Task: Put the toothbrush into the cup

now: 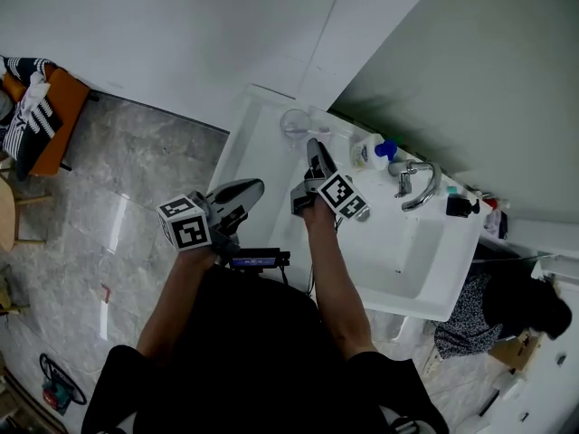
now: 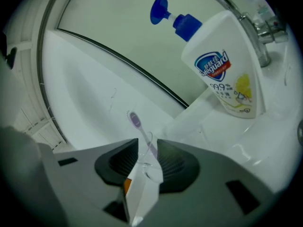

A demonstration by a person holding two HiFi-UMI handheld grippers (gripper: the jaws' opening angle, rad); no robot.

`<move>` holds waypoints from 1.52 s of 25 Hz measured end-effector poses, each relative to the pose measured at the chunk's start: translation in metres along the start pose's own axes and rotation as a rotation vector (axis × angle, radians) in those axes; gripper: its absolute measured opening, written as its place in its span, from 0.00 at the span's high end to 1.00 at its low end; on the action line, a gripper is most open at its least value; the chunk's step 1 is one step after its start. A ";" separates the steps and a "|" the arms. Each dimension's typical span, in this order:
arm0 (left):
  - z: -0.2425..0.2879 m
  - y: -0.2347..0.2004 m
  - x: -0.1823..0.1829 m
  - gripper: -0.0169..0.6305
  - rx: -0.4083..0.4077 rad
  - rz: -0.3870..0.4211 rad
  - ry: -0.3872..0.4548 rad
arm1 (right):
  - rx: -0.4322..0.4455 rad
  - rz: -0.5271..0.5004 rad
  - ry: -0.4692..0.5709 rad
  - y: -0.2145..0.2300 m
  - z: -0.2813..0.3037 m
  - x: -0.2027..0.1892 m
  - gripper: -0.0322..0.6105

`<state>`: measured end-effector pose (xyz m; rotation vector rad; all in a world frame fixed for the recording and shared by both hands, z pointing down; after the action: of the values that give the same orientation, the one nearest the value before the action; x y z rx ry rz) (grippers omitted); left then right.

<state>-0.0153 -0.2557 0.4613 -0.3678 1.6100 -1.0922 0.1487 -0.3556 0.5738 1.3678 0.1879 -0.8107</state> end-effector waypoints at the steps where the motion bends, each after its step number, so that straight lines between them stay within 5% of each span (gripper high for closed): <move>1: 0.001 0.001 -0.001 0.96 0.001 0.000 -0.003 | 0.006 0.005 0.003 -0.001 -0.002 0.001 0.77; 17: 0.011 0.015 -0.018 0.96 0.049 0.025 -0.024 | 0.174 0.083 0.036 -0.025 -0.047 0.007 0.80; 27: 0.003 0.034 -0.017 0.96 -0.066 0.066 -0.041 | 0.196 0.054 0.137 -0.048 -0.097 0.011 0.91; 38: -0.072 0.052 -0.015 0.96 -0.186 0.021 -0.027 | 0.157 0.015 0.245 -0.106 -0.163 -0.035 0.94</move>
<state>-0.0587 -0.1848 0.4265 -0.4855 1.6926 -0.9202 0.1124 -0.1908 0.4716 1.6154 0.3098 -0.6543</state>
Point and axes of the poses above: the fingertips, and each gripper's own axes: z forward along the fingers, y to its right, x out of its top, the point moved 2 cm from there along -z, backward along the fingers
